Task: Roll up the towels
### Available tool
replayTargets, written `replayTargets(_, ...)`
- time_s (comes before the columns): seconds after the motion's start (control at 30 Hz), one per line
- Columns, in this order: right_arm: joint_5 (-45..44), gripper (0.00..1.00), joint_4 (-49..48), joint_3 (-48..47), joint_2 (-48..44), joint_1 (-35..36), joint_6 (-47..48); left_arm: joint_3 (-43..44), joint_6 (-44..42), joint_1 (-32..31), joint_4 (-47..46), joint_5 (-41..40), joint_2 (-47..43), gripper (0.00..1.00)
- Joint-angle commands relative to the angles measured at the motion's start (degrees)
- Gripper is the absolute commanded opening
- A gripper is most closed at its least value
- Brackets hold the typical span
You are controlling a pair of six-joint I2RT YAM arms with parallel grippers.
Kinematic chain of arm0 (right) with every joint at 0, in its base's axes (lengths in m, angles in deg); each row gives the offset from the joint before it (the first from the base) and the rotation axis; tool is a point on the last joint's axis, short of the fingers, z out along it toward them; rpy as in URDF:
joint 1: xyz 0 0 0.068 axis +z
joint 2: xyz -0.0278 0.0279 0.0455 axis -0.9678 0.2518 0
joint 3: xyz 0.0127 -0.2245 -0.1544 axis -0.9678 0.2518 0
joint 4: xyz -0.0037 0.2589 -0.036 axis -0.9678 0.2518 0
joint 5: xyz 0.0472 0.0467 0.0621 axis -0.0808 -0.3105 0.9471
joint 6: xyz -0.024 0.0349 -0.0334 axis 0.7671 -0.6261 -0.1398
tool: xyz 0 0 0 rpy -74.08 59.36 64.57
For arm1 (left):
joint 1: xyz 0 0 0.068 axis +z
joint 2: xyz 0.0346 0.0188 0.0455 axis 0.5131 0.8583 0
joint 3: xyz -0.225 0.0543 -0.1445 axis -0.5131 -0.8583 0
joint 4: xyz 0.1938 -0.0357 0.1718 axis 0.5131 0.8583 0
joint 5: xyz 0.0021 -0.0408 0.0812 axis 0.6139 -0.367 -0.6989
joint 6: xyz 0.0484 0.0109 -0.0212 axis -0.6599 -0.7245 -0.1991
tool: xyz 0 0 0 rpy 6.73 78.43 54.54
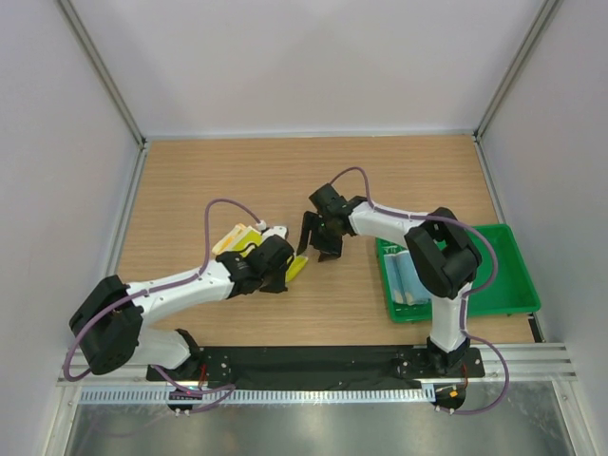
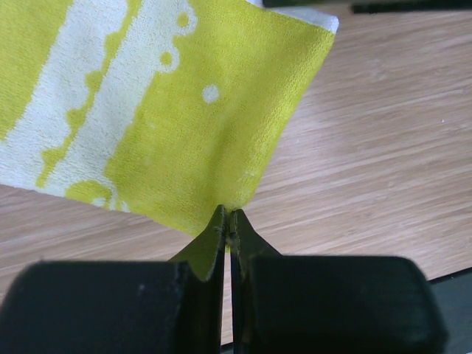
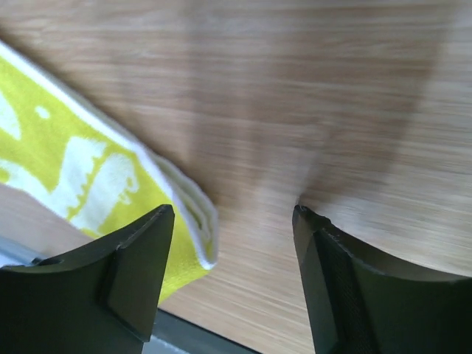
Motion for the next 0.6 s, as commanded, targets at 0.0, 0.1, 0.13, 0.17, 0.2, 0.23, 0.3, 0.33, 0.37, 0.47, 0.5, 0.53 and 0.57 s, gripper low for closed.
replayTargets(0.0,-7.9,0.73,6.7,-3.1,-4.3,-1.4,4.2,-0.4,2.1,0.0,-1.9,2.7,-1.3,0.0)
replayTargets(0.1,-11.1,0.74,8.8,-2.9,-7.5,-3.0,6.3,0.1,2.9,0.1,-2.6,4.9,-0.7,0.01)
replayTargets(0.13,-13.2,0.74,9.2,-2.8,-8.3,-3.3,7.5,-0.1,3.1,0.0,-3.5,5.4,-0.6,0.0)
replayTargets(0.17,-14.4,0.74,9.8,-2.9,-9.0,-3.5,8.0,0.0,3.4,0.0,-3.9,5.7,-0.3,0.0)
replayTargets(0.2,-15.1,0.74,10.6,-2.8,-10.8,-3.9,8.6,-0.2,4.1,0.0,-4.3,6.2,0.0,0.0)
replayTargets(0.23,-15.6,0.74,10.8,-2.8,-11.6,-3.9,9.3,-0.4,4.3,0.1,-4.9,6.9,0.0,0.0)
replayTargets(0.3,-16.9,0.74,11.8,-2.6,-13.3,-4.1,10.7,-0.9,5.3,0.0,-7.6,8.2,-0.2,0.0)
replayTargets(0.33,-17.2,0.73,11.9,-2.1,-15.1,-4.2,11.0,-1.9,6.7,0.1,-8.6,8.9,-1.1,0.0)
replayTargets(0.37,-17.4,0.73,12.0,-1.9,-15.8,-4.2,11.6,-2.5,7.4,0.1,-10.8,9.3,-1.6,0.0)
replayTargets(0.47,-16.8,0.73,12.7,-1.2,-17.9,-4.3,12.1,-3.9,8.8,0.6,-12.7,9.8,-2.6,0.0)
replayTargets(0.5,-15.9,0.72,12.9,-1.1,-18.3,-4.2,12.1,-4.1,8.8,0.7,-13.2,9.9,-2.4,0.0)
replayTargets(0.53,-15.2,0.72,12.8,-0.8,-18.6,-4.2,12.2,-4.2,8.5,1.2,-13.4,10.0,-2.1,0.0)
replayTargets(0.57,-14.5,0.71,12.7,-0.6,-19.2,-4.1,12.2,-4.5,8.8,1.5,-13.2,9.8,-1.8,0.0)
